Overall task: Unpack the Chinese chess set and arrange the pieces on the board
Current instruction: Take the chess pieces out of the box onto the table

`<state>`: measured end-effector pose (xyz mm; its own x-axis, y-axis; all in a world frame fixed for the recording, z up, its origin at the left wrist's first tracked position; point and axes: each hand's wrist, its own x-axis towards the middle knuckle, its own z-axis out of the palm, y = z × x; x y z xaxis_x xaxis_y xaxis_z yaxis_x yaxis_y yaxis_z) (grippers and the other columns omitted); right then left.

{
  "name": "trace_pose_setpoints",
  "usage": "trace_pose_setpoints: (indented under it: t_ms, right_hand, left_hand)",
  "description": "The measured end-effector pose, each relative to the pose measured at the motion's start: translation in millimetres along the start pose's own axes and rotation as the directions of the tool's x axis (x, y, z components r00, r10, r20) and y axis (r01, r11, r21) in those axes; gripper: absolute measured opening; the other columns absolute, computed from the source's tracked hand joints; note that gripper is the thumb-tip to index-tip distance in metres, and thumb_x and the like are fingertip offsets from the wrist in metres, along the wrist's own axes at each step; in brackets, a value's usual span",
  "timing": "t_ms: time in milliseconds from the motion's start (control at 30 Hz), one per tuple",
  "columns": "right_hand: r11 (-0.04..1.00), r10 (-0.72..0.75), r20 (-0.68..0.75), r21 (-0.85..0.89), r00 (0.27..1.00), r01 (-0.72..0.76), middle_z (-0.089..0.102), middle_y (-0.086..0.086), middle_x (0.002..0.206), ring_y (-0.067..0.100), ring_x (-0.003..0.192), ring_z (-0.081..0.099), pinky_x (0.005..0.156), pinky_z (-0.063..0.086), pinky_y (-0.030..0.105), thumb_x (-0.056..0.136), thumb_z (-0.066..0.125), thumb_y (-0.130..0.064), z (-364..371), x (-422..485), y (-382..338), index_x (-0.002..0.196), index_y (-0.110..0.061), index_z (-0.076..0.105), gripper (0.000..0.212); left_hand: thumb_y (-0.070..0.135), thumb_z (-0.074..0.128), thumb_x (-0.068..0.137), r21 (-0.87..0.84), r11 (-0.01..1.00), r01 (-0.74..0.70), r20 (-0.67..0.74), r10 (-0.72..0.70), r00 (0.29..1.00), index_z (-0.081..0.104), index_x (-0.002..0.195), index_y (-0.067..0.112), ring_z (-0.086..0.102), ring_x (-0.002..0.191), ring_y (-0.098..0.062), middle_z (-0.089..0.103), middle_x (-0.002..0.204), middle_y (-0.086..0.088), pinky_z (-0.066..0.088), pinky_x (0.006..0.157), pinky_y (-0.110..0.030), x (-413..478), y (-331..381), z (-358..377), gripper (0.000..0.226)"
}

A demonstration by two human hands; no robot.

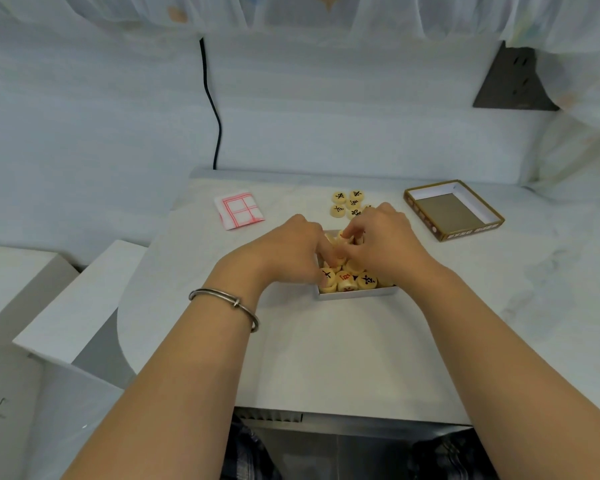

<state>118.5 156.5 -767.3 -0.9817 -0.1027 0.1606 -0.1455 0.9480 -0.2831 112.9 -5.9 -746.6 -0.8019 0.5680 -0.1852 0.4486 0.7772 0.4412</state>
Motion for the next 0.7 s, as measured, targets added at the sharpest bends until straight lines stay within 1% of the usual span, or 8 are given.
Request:
trace_pose_setpoints:
  t_ms: [67,133,167,333,400,500,567,700]
  right_hand:
    - [0.999,-0.022,0.043,-0.048,0.999,0.024,0.066,-0.003,0.097,0.018,0.106,0.047,0.089,0.036,0.033,0.081,0.066,-0.042,1.9,-0.6,0.0,0.101,-0.021,0.070,0.029]
    - [1.000,-0.024,0.068,-0.016,0.997,0.026,0.067,-0.003,0.095,0.018,0.106,0.047,0.090,0.037,0.033,0.082,0.066,-0.039,2.2,-1.0,0.1,0.102,-0.019,0.069,0.029]
    - [1.000,-0.021,0.075,0.004,0.997,0.021,0.067,-0.003,0.095,0.018,0.106,0.047,0.090,0.038,0.033,0.082,0.066,-0.037,2.0,-1.0,0.3,0.102,-0.018,0.069,0.028]
    - [0.994,0.022,0.113,0.100,0.993,-0.034,0.068,-0.001,0.096,0.018,0.101,0.056,0.090,0.047,0.036,0.081,0.069,-0.027,-0.7,-1.0,4.4,0.104,-0.016,0.069,0.026]
    - [0.990,0.034,0.127,0.132,0.991,-0.051,0.069,-0.001,0.099,0.015,0.097,0.059,0.086,0.048,0.030,0.082,0.069,-0.022,-2.1,-1.3,5.8,0.107,-0.016,0.069,0.026]
    - [0.986,0.036,0.137,0.155,0.990,-0.057,0.068,-0.002,0.102,0.008,0.086,0.056,0.077,0.042,0.020,0.083,0.067,-0.017,-2.0,-1.8,6.6,0.109,-0.017,0.069,0.027]
    - [0.984,0.040,0.130,0.165,0.991,-0.062,0.068,-0.002,0.101,0.006,0.082,0.053,0.074,0.040,0.019,0.083,0.067,-0.016,-0.5,-1.6,7.0,0.106,-0.017,0.069,0.023]
    - [0.984,0.036,0.119,0.170,0.992,-0.056,0.067,-0.003,0.098,0.007,0.081,0.052,0.070,0.039,0.018,0.082,0.068,-0.017,0.8,-1.5,7.5,0.099,-0.018,0.070,0.017]
  left_hand:
    - [0.025,0.074,0.074,-0.008,1.000,0.001,-0.005,-0.001,1.000,0.072,0.104,0.024,0.053,0.092,-0.011,0.060,0.102,0.003,0.047,0.075,-0.026,0.7,2.2,2.4,0.029]
    - [0.028,0.074,0.074,0.043,0.999,0.002,-0.012,-0.001,1.000,0.072,0.104,0.023,0.050,0.072,-0.006,0.061,0.092,0.007,0.038,0.060,-0.019,1.3,4.3,4.4,0.031]
    - [0.030,0.074,0.074,0.071,0.997,0.004,-0.015,-0.003,1.000,0.072,0.104,0.023,0.048,0.069,-0.006,0.060,0.090,0.008,0.036,0.059,-0.019,1.2,5.1,5.0,0.031]
    - [0.034,0.073,0.073,0.138,0.990,-0.010,-0.029,0.015,0.999,0.072,0.103,0.023,0.055,0.092,-0.014,0.065,0.100,0.006,0.048,0.078,-0.029,-0.1,6.5,6.4,0.032]
    - [0.036,0.073,0.074,0.174,0.985,-0.019,-0.007,0.021,1.000,0.072,0.100,0.020,0.057,0.090,-0.016,0.067,0.098,0.003,0.049,0.077,-0.031,-0.1,7.4,8.2,0.031]
    - [0.038,0.071,0.074,0.222,0.975,-0.029,0.016,0.026,1.000,0.072,0.096,0.015,0.059,0.088,-0.022,0.068,0.094,-0.005,0.049,0.074,-0.034,0.4,8.5,12.0,0.032]
    - [0.036,0.072,0.074,0.186,0.982,-0.020,-0.001,0.021,1.000,0.072,0.096,0.015,0.059,0.087,-0.021,0.067,0.092,-0.003,0.050,0.075,-0.035,0.6,7.1,10.5,0.030]
    - [0.031,0.074,0.074,0.082,0.997,0.004,-0.046,0.000,0.999,0.073,0.100,0.021,0.051,0.080,-0.013,0.057,0.083,0.005,0.042,0.066,-0.025,-0.6,3.1,3.9,0.028]
